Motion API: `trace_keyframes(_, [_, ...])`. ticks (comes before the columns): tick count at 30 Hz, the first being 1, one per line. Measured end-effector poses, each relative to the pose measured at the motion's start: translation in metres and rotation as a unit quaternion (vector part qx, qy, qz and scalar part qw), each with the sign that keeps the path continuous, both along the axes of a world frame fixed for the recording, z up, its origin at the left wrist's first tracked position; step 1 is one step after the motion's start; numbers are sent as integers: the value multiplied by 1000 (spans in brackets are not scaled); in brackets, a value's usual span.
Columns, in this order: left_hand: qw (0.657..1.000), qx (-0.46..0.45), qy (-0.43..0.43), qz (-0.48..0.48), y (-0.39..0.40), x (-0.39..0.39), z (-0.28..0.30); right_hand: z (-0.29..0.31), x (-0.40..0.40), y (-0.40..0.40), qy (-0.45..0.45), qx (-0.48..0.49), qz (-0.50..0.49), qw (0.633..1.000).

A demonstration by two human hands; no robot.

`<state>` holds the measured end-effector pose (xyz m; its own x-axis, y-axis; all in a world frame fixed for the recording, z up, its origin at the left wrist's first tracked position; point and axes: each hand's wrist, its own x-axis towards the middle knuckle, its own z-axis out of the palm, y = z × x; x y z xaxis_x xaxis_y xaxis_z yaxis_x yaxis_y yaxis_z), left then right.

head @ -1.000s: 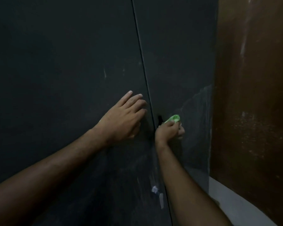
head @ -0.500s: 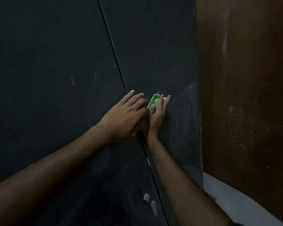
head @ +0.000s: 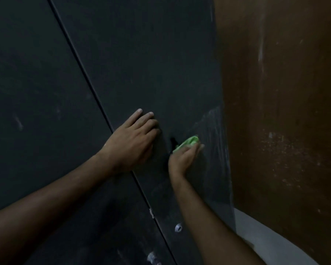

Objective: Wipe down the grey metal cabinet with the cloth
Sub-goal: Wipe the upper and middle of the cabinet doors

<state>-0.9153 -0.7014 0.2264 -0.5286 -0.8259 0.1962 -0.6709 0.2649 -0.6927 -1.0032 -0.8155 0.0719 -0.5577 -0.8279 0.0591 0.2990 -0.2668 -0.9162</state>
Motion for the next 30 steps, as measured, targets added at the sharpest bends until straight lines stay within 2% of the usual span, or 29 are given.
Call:
trace_keyframes(1, [1000, 0, -4, 2, -4, -4, 0, 11, -3, -7, -37, 48, 13, 998])
trace_keyframes(2, [1000, 0, -9, 2, -8, -8, 0, 23, -5, -11, -34, 56, 26, 998])
trace_keyframes(4, [1000, -6, -20, 1, -17, -12, -1, 34, -1, -11, 80, -47, 2, 996])
trace_keyframes(5, [1000, -9, -29, 2, -20, -12, -1, 32, 1, -10, 144, -115, -17, 983])
trace_keyframes(7, [997, -12, -76, 13, -24, -9, -2, 10, -2, -8, 202, -191, -11, 960])
trace_keyframes(8, [994, -20, -103, 20, -25, -6, -3, -2, -8, -10, 201, -186, -9, 962])
trace_keyframes(10, [991, -37, -125, 24, -26, -2, -7, -11, -24, -27, 92, -67, -11, 993])
trace_keyframes(12, [992, -37, -120, 26, -28, -1, -10, 7, -39, -53, -32, 87, 12, 996])
trace_keyframes(13, [992, -32, -117, 28, -28, -1, -10, 21, -42, -60, -37, 108, 22, 993])
trace_keyframes(14, [992, -31, -115, 29, -29, -1, -10, 32, -41, -59, -6, 69, 12, 998])
trace_keyframes(15, [992, -33, -115, 29, -29, -1, -10, 38, -37, -55, 59, -13, -5, 998])
trace_keyframes(17, [992, -40, -119, 24, -28, 0, -8, 21, -24, -36, 184, -166, -16, 969])
trace_keyframes(19, [991, -45, -121, 14, -26, 0, -7, -11, -25, -23, 244, -210, -7, 947])
trace_keyframes(20, [991, -48, -121, 14, -26, 0, -7, -18, -33, -29, 230, -184, -9, 956])
trace_keyframes(22, [991, -49, -121, 18, -25, 0, -8, -2, -52, -59, 112, -54, -6, 992])
trace_keyframes(24, [991, -49, -120, 14, -27, 0, -7, 33, -67, -88, 35, 61, 5, 998])
trace_keyframes(25, [992, -50, -116, 10, -28, 0, -8, 49, -67, -92, 38, 49, 2, 998])
trace_keyframes(27, [992, -52, -111, 9, -29, 1, -9, 56, -55, -81, 117, -84, -22, 989])
trace_keyframes(29, [992, -52, -116, 8, -30, 2, -9, 25, -42, -61, 202, -192, -20, 960])
trace_keyframes(30, [992, -53, -117, 6, -30, 2, -10, 5, -43, -54, 234, -215, -16, 948])
